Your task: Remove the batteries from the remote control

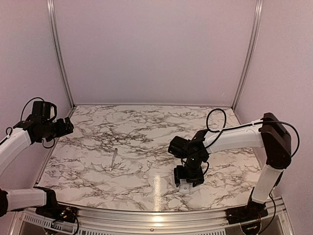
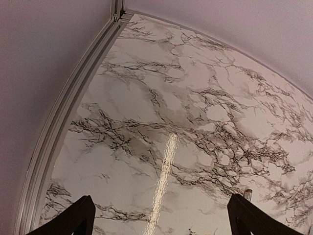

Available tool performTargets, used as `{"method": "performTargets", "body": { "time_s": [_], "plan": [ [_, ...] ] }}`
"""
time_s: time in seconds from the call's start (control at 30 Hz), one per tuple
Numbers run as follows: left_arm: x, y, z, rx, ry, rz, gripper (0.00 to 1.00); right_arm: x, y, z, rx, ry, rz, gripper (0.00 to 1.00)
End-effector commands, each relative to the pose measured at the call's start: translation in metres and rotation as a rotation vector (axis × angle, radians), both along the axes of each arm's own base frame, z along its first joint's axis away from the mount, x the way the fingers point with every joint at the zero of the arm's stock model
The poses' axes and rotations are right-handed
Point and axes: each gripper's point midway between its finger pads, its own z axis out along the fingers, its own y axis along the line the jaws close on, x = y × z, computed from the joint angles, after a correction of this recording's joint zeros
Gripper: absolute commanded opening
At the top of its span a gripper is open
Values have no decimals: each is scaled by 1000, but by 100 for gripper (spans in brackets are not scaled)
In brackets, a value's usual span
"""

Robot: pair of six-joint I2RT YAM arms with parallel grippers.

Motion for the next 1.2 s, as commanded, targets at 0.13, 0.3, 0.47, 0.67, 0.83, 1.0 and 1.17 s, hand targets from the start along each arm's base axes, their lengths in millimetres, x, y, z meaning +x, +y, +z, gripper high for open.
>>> {"method": "performTargets", "body": {
  "time_s": [0.13,0.3,0.47,0.67,0.83,1.0,1.17],
  "plan": [
    [0,0,-2,10,-3,-7,99,-7,-6,-8,-45,3,16,57],
    [0,0,-1,13,-4,-3,99,-14,-10,-16,-85,4,55,51],
    [0,1,1,13,-11,2,99,-16,-16,-18,-106,-18,59,45],
    [-1,1,0,15,-9,3,99,-20,-27,-21,-90,-53,25,51],
    [-1,2,3,15,-18,8,99,-21,-31,-28,-103,-129,25,53],
    [-1,3,2,17,-15,9,99,-32,-37,-45,-167,-156,52,53],
    [-1,3,1,18,-13,12,99,-36,-35,-54,-171,-185,60,52]
  ]
}}
